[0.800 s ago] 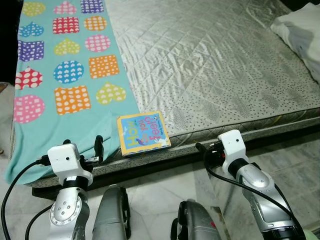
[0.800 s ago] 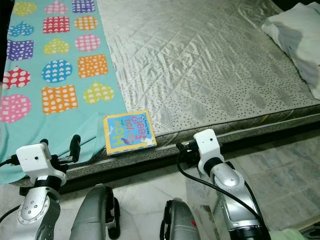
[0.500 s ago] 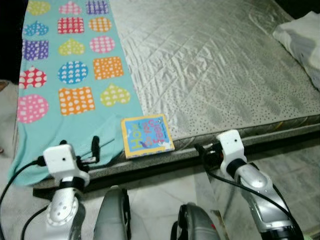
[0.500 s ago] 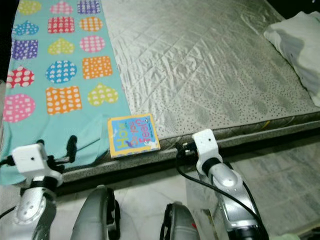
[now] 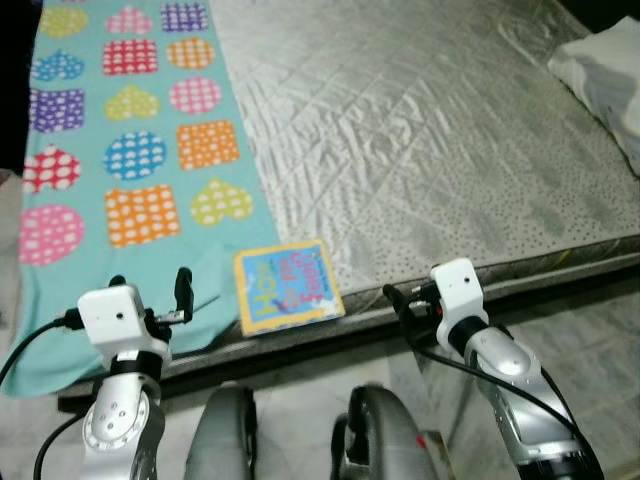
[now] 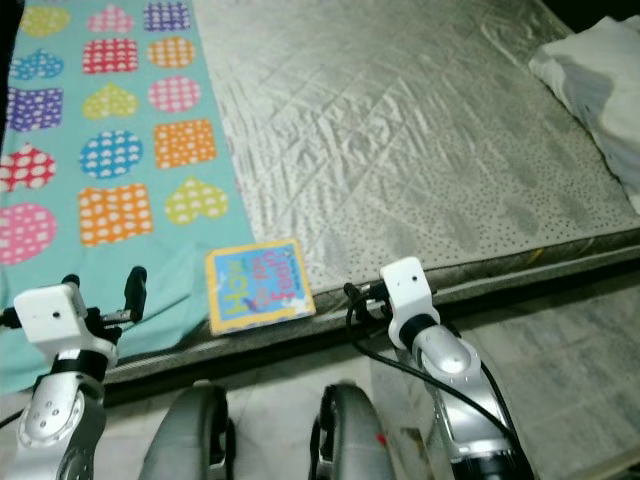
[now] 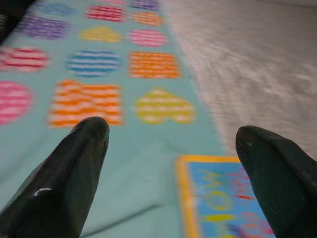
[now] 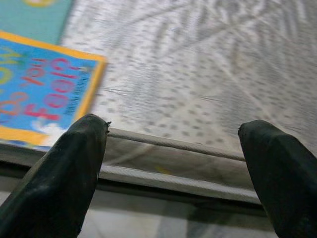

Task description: Clean up the room

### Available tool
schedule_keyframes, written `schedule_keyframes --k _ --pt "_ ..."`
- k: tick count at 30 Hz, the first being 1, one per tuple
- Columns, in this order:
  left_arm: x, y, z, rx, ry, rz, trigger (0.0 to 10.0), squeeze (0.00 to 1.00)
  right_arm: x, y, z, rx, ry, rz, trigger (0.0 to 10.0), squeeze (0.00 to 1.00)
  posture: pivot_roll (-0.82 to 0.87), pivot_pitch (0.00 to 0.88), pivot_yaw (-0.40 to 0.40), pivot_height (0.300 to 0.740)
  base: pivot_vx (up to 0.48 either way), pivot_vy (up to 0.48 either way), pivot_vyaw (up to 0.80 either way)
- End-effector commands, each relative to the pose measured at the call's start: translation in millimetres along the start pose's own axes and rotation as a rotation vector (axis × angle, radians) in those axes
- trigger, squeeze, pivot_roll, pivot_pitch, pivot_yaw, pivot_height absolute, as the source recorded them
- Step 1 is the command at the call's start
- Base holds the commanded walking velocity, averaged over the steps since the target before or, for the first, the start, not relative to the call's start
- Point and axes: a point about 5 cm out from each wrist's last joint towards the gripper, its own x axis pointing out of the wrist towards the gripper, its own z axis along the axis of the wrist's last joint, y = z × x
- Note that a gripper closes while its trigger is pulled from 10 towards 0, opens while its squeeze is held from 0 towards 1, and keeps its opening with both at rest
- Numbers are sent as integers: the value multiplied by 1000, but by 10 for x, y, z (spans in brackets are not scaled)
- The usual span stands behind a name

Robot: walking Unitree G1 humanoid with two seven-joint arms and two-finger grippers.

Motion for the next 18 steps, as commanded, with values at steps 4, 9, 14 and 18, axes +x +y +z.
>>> schedule_keyframes --k 4,9,14,18 --pt "-10 82 -39 14 31 35 10000 0 -12 36 -20 8 0 10 10000 0 57 300 -70 650 203 0 0" --pt "-10 83 -41 19 32 36 10000 0 -18 37 -29 8 0 10 10000 0 58 292 -68 650 0 0 0" --pt "-10 82 -41 19 32 34 10000 0 -30 59 -46 5 1 20 10000 0 58 291 -68 650 0 0 0" --pt "-9 82 -41 19 31 34 10000 0 -33 72 -49 6 0 27 10000 0 60 294 -67 631 0 0 0"
